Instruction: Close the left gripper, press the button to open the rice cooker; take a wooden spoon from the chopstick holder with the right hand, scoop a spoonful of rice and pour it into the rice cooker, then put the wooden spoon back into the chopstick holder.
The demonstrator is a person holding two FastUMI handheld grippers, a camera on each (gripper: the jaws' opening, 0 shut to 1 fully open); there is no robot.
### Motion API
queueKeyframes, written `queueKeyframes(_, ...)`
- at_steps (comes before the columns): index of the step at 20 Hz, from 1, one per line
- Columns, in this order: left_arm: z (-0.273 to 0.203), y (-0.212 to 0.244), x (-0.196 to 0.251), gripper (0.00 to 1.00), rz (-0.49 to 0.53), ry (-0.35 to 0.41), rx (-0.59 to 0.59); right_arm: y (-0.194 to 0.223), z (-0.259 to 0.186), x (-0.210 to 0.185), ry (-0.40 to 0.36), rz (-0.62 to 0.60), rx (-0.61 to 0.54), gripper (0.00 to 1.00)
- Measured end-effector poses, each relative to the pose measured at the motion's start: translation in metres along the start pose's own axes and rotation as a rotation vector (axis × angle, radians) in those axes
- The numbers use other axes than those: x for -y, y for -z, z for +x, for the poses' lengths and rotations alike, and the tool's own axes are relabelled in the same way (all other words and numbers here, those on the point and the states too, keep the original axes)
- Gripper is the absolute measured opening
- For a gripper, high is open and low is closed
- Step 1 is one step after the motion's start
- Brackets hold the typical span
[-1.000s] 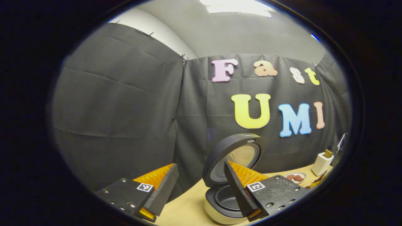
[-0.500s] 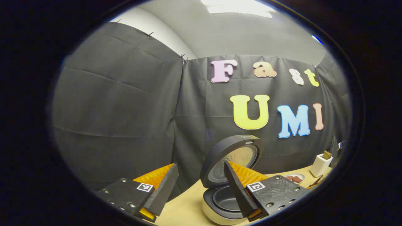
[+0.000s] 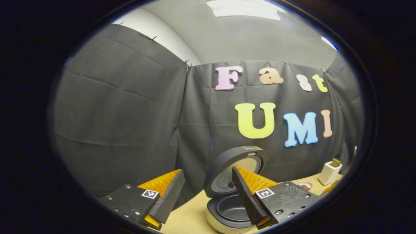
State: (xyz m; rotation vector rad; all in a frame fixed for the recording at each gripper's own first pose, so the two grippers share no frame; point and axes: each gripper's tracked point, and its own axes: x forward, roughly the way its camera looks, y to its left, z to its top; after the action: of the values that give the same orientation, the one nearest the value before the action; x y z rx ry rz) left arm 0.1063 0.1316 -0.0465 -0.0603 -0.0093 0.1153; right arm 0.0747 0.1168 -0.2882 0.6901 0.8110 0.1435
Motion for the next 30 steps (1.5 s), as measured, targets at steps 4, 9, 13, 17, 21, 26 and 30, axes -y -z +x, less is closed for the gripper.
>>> queueKeyframes(4,-0.004,-0.01,0.014,0.9,-0.003,0.02,0.014,-0.011,-0.011,-0.008,-0.051,0.084,0.023,0.08)
queueKeyframes(9,-0.012,-0.017,0.015,0.9,-0.008,0.015,0.025,-0.031,-0.023,-0.025,-0.122,0.212,0.046,0.08)
queueKeyframes(13,-0.022,-0.023,0.002,0.9,-0.017,-0.009,0.034,-0.04,-0.027,-0.05,-0.195,0.32,0.038,0.08)
queueKeyframes(17,-0.03,-0.027,-0.012,0.9,-0.016,-0.038,0.04,-0.046,-0.032,-0.083,-0.263,0.362,0.022,0.08)
queueKeyframes(21,-0.038,-0.03,-0.027,0.9,-0.008,-0.07,0.045,-0.048,-0.027,-0.12,-0.32,0.344,0.003,0.12)
queueKeyframes(26,-0.047,-0.026,-0.052,0.9,-0.002,-0.112,0.042,-0.042,-0.018,-0.169,-0.389,0.325,-0.038,0.05)
queueKeyframes(30,-0.051,-0.021,-0.074,0.9,-0.003,-0.154,0.029,-0.028,-0.001,-0.205,-0.428,0.296,-0.087,0.08)
